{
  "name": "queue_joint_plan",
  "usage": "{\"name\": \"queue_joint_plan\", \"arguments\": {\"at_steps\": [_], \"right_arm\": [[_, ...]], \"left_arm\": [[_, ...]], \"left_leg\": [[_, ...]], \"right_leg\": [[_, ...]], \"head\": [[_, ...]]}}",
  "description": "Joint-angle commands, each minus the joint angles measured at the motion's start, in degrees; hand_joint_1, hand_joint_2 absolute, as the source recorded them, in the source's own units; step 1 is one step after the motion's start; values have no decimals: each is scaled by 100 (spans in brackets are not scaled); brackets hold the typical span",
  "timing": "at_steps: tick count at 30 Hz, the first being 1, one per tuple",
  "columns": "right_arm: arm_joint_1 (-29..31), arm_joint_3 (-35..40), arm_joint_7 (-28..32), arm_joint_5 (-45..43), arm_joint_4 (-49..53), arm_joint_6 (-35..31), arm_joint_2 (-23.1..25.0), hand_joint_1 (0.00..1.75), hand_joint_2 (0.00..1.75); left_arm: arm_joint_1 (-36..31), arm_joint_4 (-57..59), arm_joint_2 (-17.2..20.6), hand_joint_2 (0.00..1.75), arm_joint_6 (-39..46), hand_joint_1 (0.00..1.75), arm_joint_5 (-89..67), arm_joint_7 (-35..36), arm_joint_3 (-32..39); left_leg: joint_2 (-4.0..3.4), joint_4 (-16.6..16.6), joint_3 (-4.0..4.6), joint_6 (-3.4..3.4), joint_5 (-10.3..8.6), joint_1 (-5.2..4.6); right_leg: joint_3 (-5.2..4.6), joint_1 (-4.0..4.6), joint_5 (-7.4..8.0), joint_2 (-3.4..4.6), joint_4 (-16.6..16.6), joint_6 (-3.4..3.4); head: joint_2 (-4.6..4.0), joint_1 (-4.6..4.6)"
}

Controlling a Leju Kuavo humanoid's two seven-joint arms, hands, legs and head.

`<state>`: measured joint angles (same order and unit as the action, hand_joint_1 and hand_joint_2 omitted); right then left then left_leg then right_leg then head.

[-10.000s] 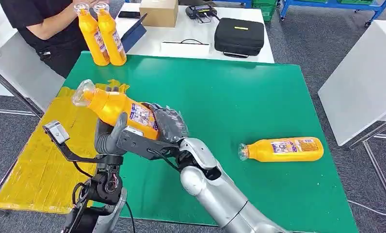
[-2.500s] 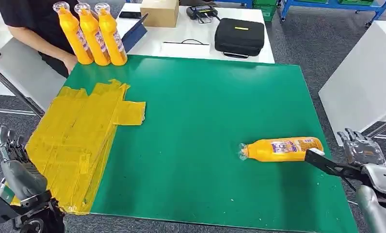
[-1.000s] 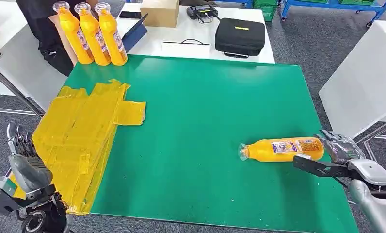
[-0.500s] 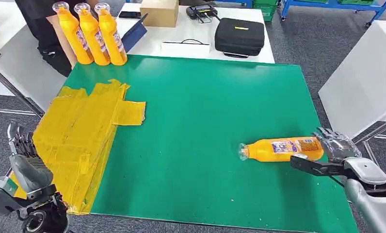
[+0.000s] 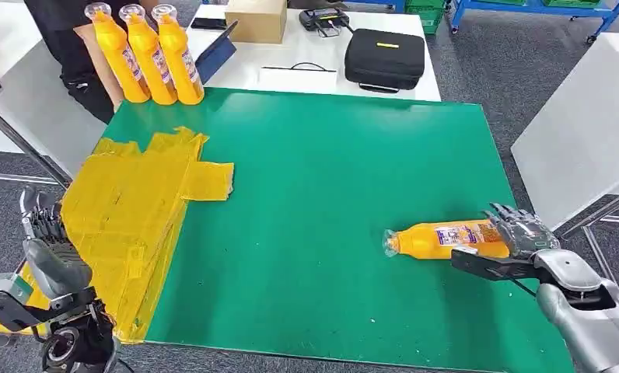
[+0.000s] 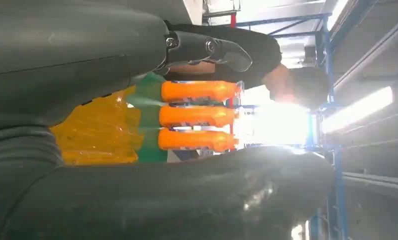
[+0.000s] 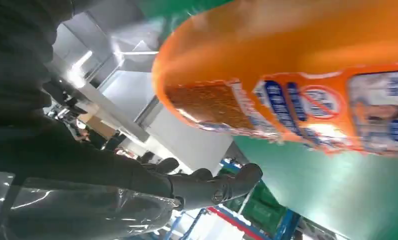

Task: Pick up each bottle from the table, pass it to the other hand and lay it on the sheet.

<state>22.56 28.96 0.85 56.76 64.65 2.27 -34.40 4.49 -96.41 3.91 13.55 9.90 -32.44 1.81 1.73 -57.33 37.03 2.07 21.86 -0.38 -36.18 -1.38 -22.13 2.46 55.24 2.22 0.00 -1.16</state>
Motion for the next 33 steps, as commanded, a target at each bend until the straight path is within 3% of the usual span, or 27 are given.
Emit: {"name": "queue_joint_plan", "arguments": {"at_steps": [1,10,14,18,22,23,33], "right_arm": [[258,580,123,-128,-596,216,330,0,175],[675,1512,519,-387,-1505,671,462,0,175],[696,1574,540,-395,-1571,702,481,0,175],[851,1981,703,-532,-1834,1415,419,0,175],[894,2093,747,-595,-1842,1443,336,0,175],[897,2097,744,-594,-1838,1435,332,175,175],[960,1977,673,-811,-1656,1167,316,175,175]], "left_arm": [[-287,597,135,0,-68,0,89,-17,-222],[-445,772,180,0,-35,0,257,-63,-321],[-442,769,178,0,-31,0,264,-65,-318],[-505,784,141,0,-7,0,288,-61,-324],[-505,780,127,0,13,0,305,-45,-329],[-491,775,126,0,14,0,305,-45,-326],[-363,647,87,0,46,0,302,-44,-205]], "left_leg": [[-17,6,-31,-16,8,4],[-14,5,-26,-10,5,6],[-17,6,-41,-17,9,7],[-24,6,-52,-18,9,8],[-14,6,-59,-15,5,8],[-13,9,-73,-20,6,9],[-21,4,-84,-17,10,7]], "right_leg": [[29,9,-5,-11,-7,-15],[26,10,-1,-7,-9,-10],[40,13,-6,-15,-10,-16],[47,14,-4,-18,-10,-18],[50,13,-3,-22,-11,-14],[63,15,-6,-33,-15,-19],[76,14,-4,-15,-10,-13]], "head": [[0,-2],[0,0],[0,0],[0,0],[0,0],[0,0],[0,2]]}}
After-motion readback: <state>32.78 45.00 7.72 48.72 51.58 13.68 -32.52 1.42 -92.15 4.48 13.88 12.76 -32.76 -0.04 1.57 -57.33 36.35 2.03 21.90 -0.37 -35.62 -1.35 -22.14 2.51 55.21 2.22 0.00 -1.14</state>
